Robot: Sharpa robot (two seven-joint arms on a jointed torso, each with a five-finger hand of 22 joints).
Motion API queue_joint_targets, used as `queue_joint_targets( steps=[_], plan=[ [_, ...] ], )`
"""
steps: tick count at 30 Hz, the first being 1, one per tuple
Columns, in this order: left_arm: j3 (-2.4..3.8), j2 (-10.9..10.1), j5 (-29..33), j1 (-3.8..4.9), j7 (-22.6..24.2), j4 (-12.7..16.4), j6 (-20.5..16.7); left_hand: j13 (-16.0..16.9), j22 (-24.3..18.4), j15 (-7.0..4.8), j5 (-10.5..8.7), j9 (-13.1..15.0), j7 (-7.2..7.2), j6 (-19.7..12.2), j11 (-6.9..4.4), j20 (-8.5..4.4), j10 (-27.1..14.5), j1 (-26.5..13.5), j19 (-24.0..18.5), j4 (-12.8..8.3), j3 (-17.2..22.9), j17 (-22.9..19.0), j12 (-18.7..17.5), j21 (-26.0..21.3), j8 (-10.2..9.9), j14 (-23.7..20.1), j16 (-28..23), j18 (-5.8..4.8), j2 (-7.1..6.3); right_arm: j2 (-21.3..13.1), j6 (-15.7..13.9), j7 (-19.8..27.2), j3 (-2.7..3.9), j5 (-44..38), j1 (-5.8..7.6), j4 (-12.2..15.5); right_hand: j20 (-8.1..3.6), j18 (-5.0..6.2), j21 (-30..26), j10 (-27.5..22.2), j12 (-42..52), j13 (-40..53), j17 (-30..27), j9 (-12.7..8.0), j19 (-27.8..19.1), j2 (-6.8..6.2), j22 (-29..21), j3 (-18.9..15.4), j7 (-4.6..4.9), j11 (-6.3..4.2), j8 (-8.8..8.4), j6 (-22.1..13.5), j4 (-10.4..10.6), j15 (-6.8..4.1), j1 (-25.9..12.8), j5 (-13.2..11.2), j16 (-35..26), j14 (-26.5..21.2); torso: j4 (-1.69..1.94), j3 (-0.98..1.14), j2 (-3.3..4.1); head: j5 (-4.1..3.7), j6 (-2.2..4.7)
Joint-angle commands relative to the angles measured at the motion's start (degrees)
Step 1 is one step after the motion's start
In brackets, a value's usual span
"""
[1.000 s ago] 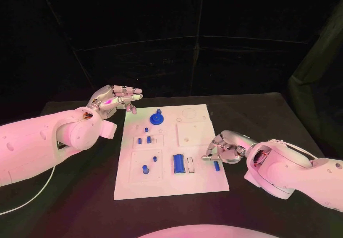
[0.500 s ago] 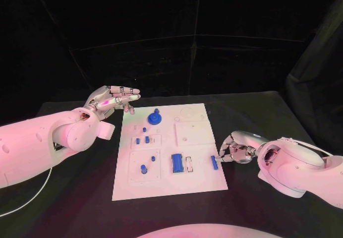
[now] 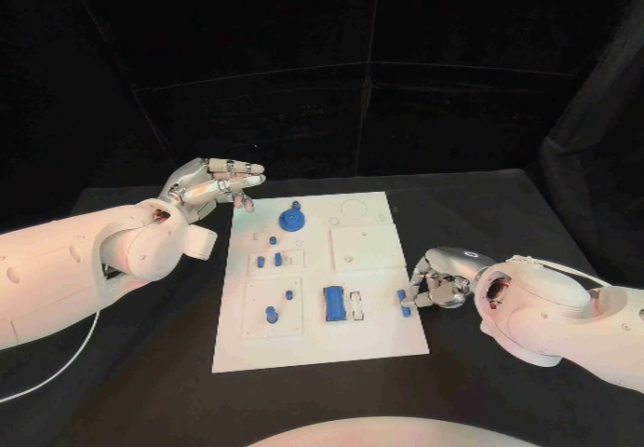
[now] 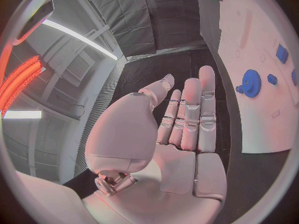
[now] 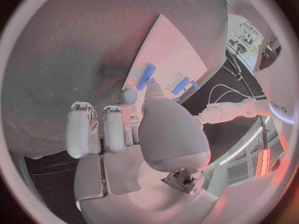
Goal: Assemble the parts on the task board
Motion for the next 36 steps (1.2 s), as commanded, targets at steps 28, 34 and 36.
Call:
queue_joint_targets(
  steps=[28,34,36],
  plan=[
    [0.03,-0.28,0.2,0.04,0.01,0.19,0.49,0.0,-0.12,-0.08,0.05,-0.02,-0.25,-0.22,-0.22,0.11,-0.35,0.06,-0.43,-0.11,-0.31,-0.15,0.39,-0.3,0.27,-0.32,0.26,0.81,0.56,5.43,11.34,-1.51,-0.05,-14.68,-0.07,-2.96,-0.06,-0.3,-0.71,-0.44,-1.7,-0.66,-0.09,0.23,-0.64,0.87,2.24,0.62,0.02,-0.01,-1.18,0.56,-4.06,-0.11,7.24,-2.46,-0.36,2.75,-0.04,-0.06,-0.08,0.14,-0.42],
    [0.03,-0.4,0.2,0.04,-0.08,0.26,0.5,0.0,-0.12,-0.08,0.05,-0.02,-0.25,-0.22,-0.22,0.11,-0.35,0.06,-0.43,-0.11,-0.31,-0.15,0.39,-0.3,0.27,-0.32,0.26,0.81,0.56,5.73,12.09,-1.81,-0.05,-16.28,-0.08,-2.93,-0.2,-0.31,-0.72,-0.65,-2.4,-1.01,0.19,-0.13,-0.58,2.71,2.34,2.84,-0.09,-0.23,-2.02,1.08,-5.7,-0.27,10.73,-2.15,-0.31,2.78,-0.02,-0.02,-0.08,0.06,-0.33],
    [0.03,-0.45,0.2,0.04,-0.11,0.26,0.5,0.0,-0.12,-0.08,0.05,-0.02,-0.25,-0.22,-0.22,0.11,-0.35,0.06,-0.43,-0.11,-0.31,-0.15,0.39,-0.3,0.27,-0.32,0.26,0.81,0.56,5.69,10.36,-1.94,-0.05,-15.18,-0.08,-2.71,-0.26,-0.41,-0.49,-0.45,-2.55,-1.08,0.41,-0.44,-0.28,3.22,2.69,3.38,-0.13,-0.49,-2.62,1.4,-4.7,-0.24,9.96,2.07,-0.2,2.84,-0.06,0.0,-0.1,0.14,-0.25]
  ],
)
